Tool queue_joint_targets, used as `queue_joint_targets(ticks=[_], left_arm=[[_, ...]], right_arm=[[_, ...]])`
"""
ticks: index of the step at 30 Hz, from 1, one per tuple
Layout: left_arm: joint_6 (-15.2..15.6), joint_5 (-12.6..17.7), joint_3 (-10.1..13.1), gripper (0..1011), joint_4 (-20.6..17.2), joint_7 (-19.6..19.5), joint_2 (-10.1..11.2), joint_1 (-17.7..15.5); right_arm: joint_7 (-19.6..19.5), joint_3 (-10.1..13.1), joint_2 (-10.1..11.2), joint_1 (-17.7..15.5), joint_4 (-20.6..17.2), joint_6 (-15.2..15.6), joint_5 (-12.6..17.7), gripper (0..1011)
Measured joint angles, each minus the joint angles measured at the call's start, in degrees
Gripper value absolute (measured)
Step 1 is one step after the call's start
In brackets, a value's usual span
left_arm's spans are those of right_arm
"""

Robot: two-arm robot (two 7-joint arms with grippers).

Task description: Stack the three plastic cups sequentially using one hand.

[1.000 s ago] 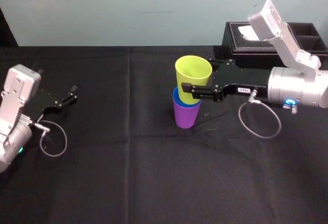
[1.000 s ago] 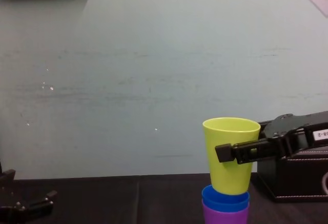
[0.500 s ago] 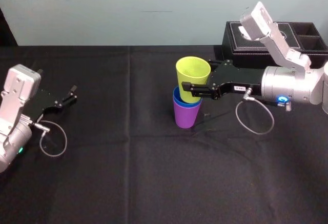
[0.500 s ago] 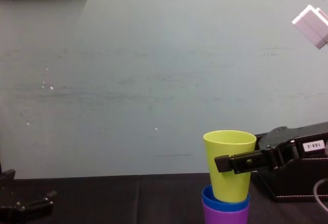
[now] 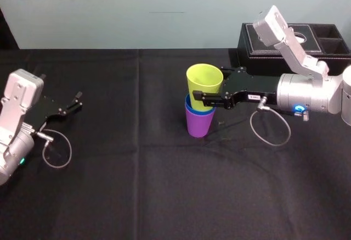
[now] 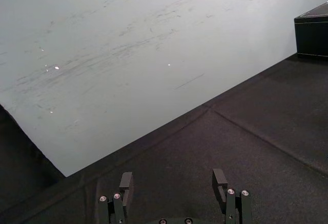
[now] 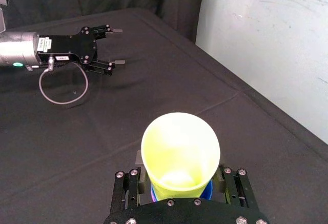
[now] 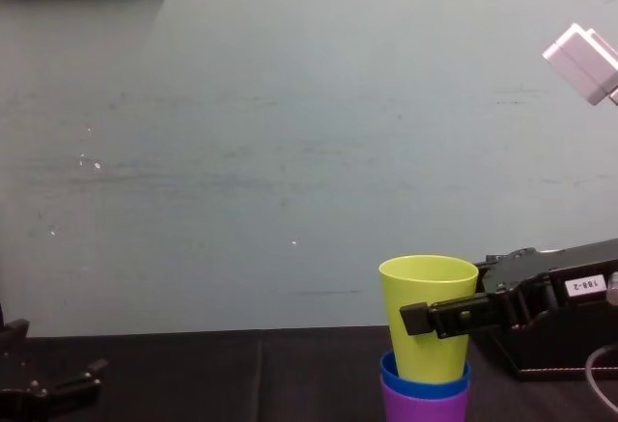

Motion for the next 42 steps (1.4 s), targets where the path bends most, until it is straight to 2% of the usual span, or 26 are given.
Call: queue_joint_targets(ticks=[23,26,30,34,42], left_arm=[[0.0,0.0,0.0,1011,0.0,0.0,0.0,0.0],[0.0,0.0,0.0,1011,0.0,0.0,0.0,0.0],[0.0,0.0,0.0,1011,0.0,0.0,0.0,0.0],[0.0,0.0,0.0,1011,0.0,0.0,0.0,0.0],[0.0,0.0,0.0,1011,0.0,0.0,0.0,0.0]], right_arm=[[0.06,-0.04,-0.15,0.04,0.24,-0.1,-0.22,735],[0.06,-0.03,-0.14,0.04,0.23,-0.1,-0.22,773],[0.06,-0.02,-0.12,0.02,0.2,-0.1,-0.2,908],[0.06,-0.02,-0.11,0.02,0.17,-0.08,-0.18,993],[0.06,-0.02,-0.1,0.02,0.16,-0.05,-0.15,1004]])
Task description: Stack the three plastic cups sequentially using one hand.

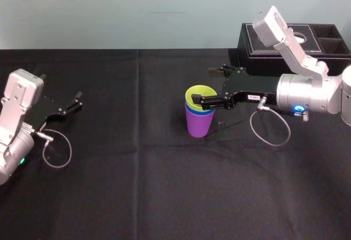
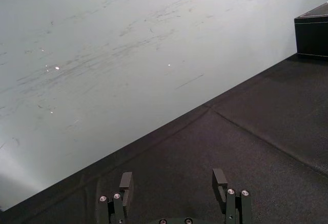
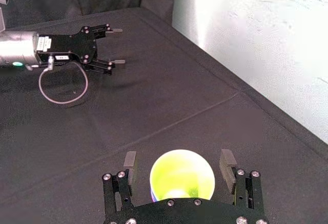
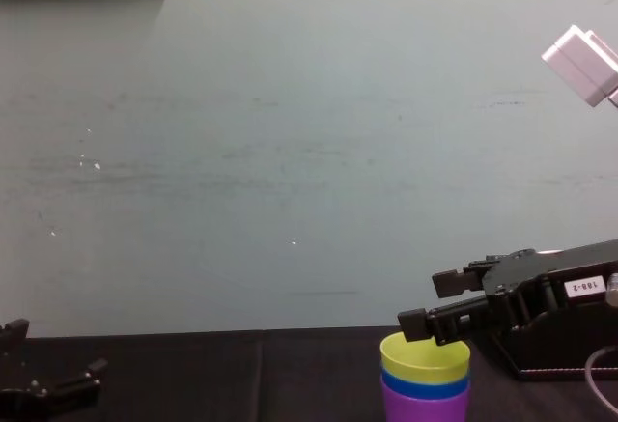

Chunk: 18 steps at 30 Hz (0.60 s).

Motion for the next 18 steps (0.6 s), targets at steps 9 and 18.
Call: queue_joint_targets(ticks=[9,18], left_arm=[[0.0,0.0,0.0,1011,0.0,0.0,0.0,0.0],[0.0,0.0,0.0,1011,0.0,0.0,0.0,0.0]], right_arm=[[0.0,0.0,0.0,0.0,0.0,0.0,0.01,1004],[-1.94,1.59,1.56,-1.98,-2.9,-0.69,-0.16,1004]])
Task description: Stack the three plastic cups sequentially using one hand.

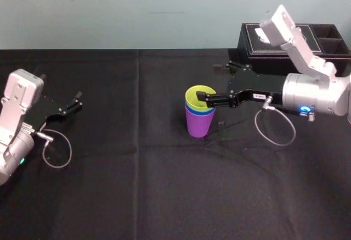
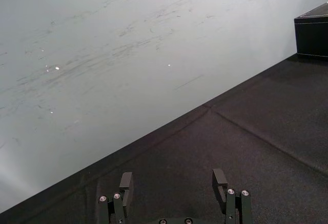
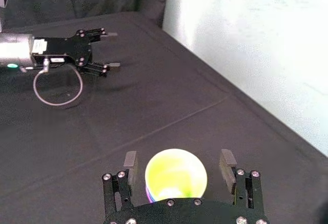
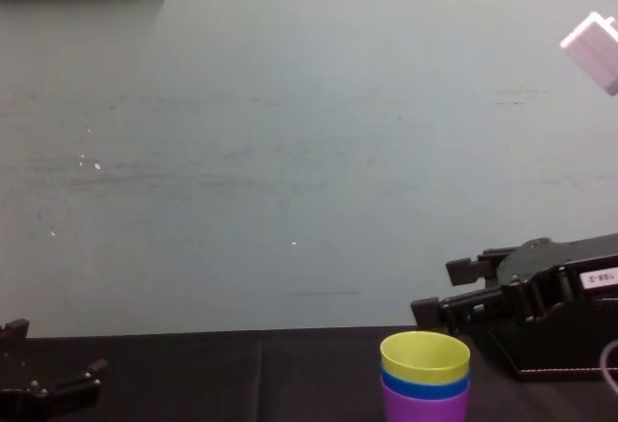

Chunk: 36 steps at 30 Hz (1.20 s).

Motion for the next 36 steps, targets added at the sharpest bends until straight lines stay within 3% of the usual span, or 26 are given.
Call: queue_joint_targets(ticks=[5,11,18,28,36], left_arm=[[0.0,0.0,0.0,1011,0.0,0.0,0.0,0.0],[0.0,0.0,0.0,1011,0.0,0.0,0.0,0.0],[0.0,0.0,0.0,1011,0.0,0.0,0.0,0.0],[0.0,0.0,0.0,1011,0.0,0.0,0.0,0.0],[0.0,0.0,0.0,1011,0.0,0.0,0.0,0.0]], right_arm=[[-1.87,1.98,1.44,-2.04,-1.96,-0.75,0.26,1004],[-5.4,5.93,3.28,-6.23,-3.87,-2.11,0.92,1004],[-9.61,9.66,4.0,-10.69,-4.38,-3.66,1.0,1004],[-15.38,13.01,3.22,-16.12,-2.8,-7.41,-1.44,1004],[-16.88,14.24,1.6,-17.55,0.02,-8.93,-2.64,1004]])
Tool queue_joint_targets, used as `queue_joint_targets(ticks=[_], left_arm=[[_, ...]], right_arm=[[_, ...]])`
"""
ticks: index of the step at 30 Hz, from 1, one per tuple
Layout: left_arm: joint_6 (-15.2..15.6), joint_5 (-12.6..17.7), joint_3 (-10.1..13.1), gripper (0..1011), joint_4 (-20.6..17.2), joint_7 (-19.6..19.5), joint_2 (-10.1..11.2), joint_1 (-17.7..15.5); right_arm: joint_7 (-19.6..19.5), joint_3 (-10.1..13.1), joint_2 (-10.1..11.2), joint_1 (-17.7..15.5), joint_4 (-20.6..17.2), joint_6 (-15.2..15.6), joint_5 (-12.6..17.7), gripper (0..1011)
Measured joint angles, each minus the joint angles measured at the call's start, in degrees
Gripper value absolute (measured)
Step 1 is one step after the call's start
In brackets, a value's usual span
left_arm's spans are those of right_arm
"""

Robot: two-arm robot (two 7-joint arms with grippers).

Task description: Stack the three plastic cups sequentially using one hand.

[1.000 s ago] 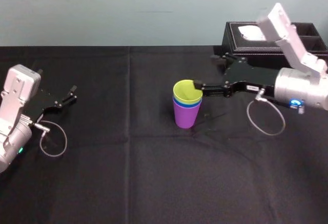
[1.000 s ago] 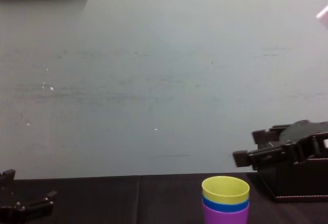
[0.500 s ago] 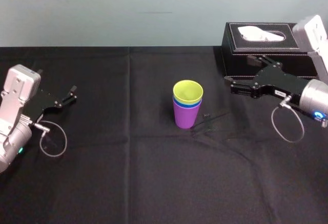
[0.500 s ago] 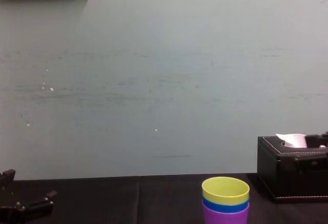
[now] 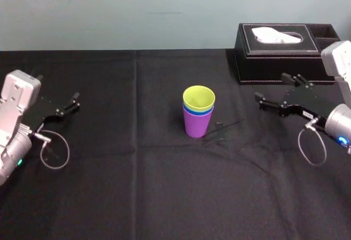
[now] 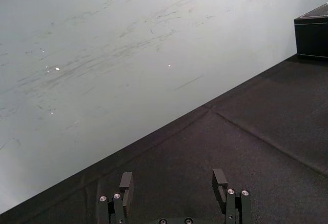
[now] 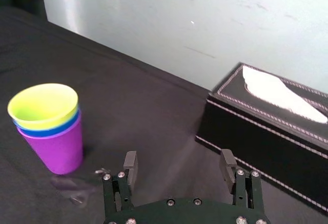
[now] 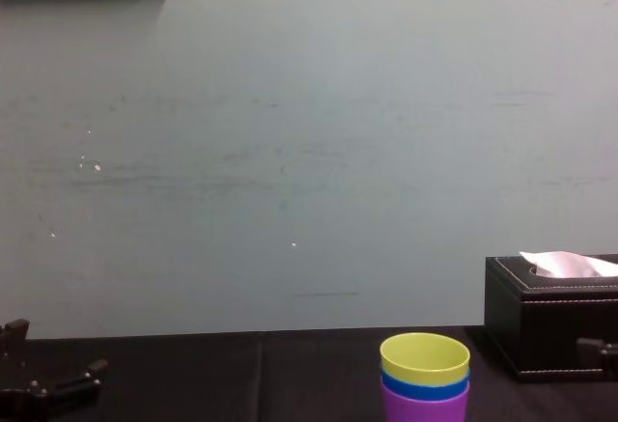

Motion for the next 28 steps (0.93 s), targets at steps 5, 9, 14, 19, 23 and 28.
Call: queue_joint_targets(ticks=[5,9,14,19,23,28], left_arm=[[0.0,0.0,0.0,1011,0.0,0.0,0.0,0.0],[0.0,0.0,0.0,1011,0.0,0.0,0.0,0.0],[0.0,0.0,0.0,1011,0.0,0.0,0.0,0.0],[0.0,0.0,0.0,1011,0.0,0.0,0.0,0.0],[0.0,0.0,0.0,1011,0.0,0.0,0.0,0.0],[0.0,0.0,0.0,1011,0.0,0.0,0.0,0.0]], right_arm=[[0.04,0.46,-0.58,-0.28,0.98,-0.09,-0.01,1004],[0.03,0.43,-0.53,-0.28,0.9,-0.1,-0.01,1004],[-0.01,0.38,-0.45,-0.28,0.76,-0.14,-0.02,1004],[-0.04,0.36,-0.4,-0.28,0.67,-0.15,-0.03,1004],[-0.06,0.34,-0.37,-0.28,0.61,-0.15,-0.05,1004],[-0.08,0.31,-0.35,-0.27,0.58,-0.15,-0.07,1004]])
